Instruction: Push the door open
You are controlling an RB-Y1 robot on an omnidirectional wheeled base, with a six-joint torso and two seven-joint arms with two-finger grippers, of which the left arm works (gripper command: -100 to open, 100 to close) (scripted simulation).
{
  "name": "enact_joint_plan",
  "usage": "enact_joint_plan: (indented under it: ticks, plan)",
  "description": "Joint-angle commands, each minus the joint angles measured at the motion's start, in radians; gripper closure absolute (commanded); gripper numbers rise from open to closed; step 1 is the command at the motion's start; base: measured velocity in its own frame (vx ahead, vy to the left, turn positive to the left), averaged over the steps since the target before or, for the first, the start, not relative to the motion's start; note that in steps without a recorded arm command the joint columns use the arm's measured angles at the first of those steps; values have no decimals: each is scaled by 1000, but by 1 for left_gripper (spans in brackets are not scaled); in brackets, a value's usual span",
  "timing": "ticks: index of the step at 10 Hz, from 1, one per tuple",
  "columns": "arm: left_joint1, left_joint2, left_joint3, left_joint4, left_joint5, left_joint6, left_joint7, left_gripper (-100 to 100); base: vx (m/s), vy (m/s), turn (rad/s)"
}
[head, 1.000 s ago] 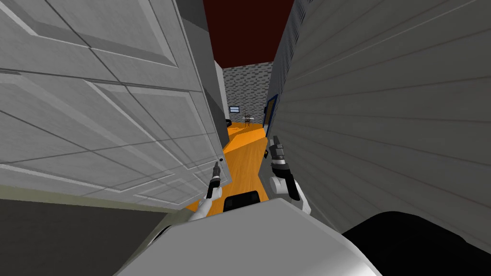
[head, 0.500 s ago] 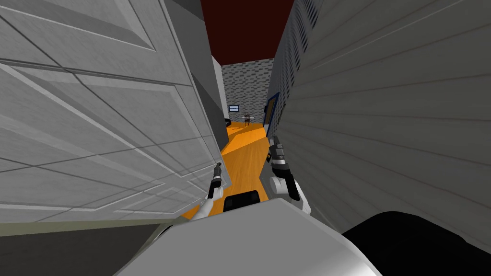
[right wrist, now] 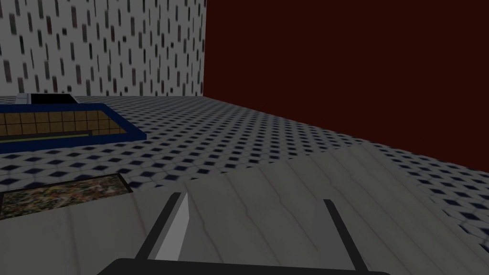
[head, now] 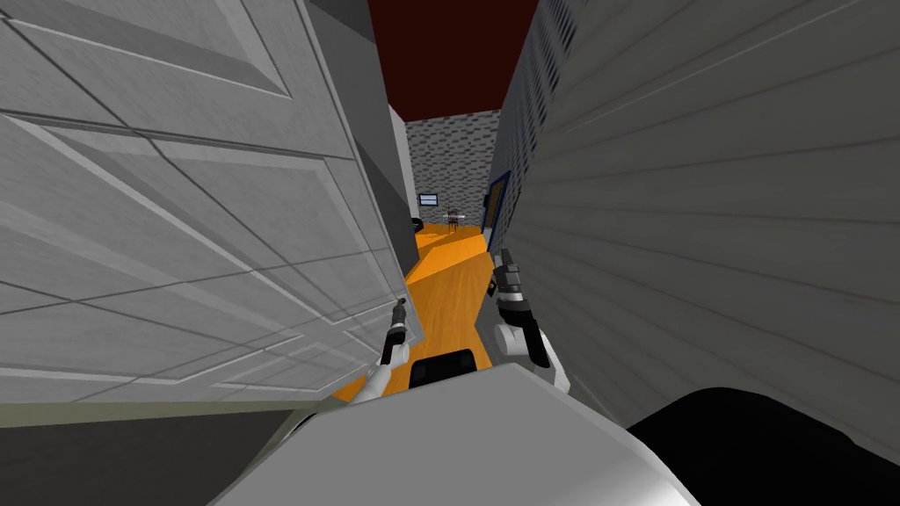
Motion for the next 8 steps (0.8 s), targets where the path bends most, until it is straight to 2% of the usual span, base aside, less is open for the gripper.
enact_joint_plan:
  ticks: [1,3,4,5,7,8]
  plan:
    - [-5,15,14,5,-8,0,-1,100,91,22,129]
    - [-11,24,28,10,-17,0,-1,100,190,31,225]
    - [-11,24,28,10,-17,0,-1,100,132,42,82]
    - [2,34,23,-11,-28,17,0,-100,-18,52,202]
    - [4,43,24,-20,-42,24,4,-100,-121,67,246]
    - [6,38,25,-26,-51,28,6,-100,-179,41,238]
